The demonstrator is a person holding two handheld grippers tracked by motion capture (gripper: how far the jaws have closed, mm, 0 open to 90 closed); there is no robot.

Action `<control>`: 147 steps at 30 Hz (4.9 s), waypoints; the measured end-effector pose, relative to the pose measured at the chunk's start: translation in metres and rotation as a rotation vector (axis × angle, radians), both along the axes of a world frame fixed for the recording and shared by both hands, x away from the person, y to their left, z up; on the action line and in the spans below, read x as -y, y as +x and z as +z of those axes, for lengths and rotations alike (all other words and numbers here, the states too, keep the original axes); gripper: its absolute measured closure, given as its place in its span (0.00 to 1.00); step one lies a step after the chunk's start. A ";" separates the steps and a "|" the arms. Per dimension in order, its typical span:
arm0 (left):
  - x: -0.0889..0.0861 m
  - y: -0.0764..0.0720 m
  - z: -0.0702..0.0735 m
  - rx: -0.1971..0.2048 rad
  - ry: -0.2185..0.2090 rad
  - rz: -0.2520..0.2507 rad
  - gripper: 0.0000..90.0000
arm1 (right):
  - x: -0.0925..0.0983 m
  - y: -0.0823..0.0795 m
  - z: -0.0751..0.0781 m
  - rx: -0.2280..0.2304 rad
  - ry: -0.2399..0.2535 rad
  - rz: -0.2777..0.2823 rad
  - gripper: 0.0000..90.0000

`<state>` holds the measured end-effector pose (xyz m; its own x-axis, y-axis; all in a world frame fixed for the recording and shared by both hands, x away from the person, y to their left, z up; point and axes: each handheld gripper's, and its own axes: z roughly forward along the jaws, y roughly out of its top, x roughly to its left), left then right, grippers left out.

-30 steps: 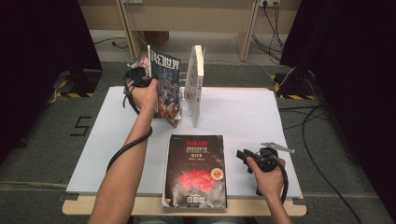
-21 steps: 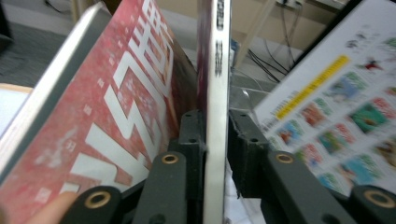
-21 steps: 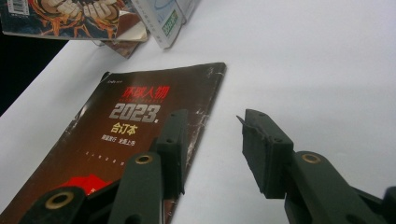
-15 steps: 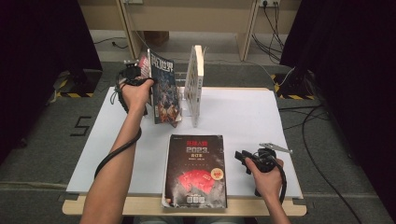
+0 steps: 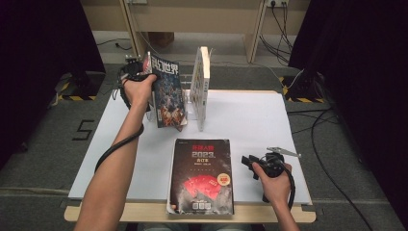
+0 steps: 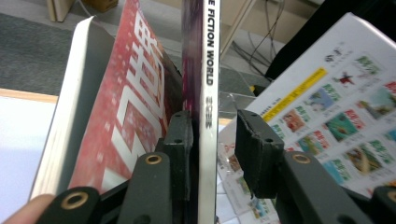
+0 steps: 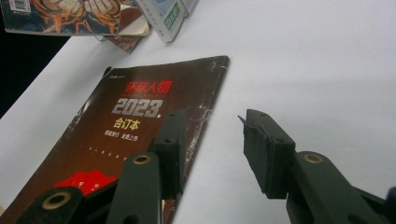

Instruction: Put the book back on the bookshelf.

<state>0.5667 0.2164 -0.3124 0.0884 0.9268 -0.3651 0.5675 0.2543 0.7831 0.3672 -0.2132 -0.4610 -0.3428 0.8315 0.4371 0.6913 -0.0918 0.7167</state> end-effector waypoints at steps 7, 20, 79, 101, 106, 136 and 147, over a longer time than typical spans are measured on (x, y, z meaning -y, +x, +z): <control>-0.001 0.006 0.000 0.012 0.014 -0.001 0.87 | 0.003 0.000 -0.003 -0.013 0.001 0.001 0.67; 0.002 -0.010 0.006 0.147 -0.049 0.000 0.92 | 0.003 0.000 0.000 -0.003 -0.001 -0.001 0.67; 0.015 -0.016 0.004 0.205 -0.037 0.024 0.91 | 0.002 0.000 -0.006 -0.043 0.015 0.038 0.66; 0.018 -0.030 -0.022 0.374 0.159 0.109 0.71 | 0.008 -0.002 -0.007 -0.037 0.022 0.042 0.66; 0.002 -0.038 -0.010 0.377 0.116 0.110 0.58 | 0.006 -0.002 -0.007 -0.042 0.018 0.041 0.66; -0.038 -0.090 -0.049 0.257 -0.031 0.064 0.38 | -0.002 -0.003 -0.007 -0.052 0.012 0.057 0.66; -0.022 -0.060 -0.062 0.218 -0.061 0.063 0.41 | 0.000 -0.003 -0.009 -0.057 0.017 0.051 0.66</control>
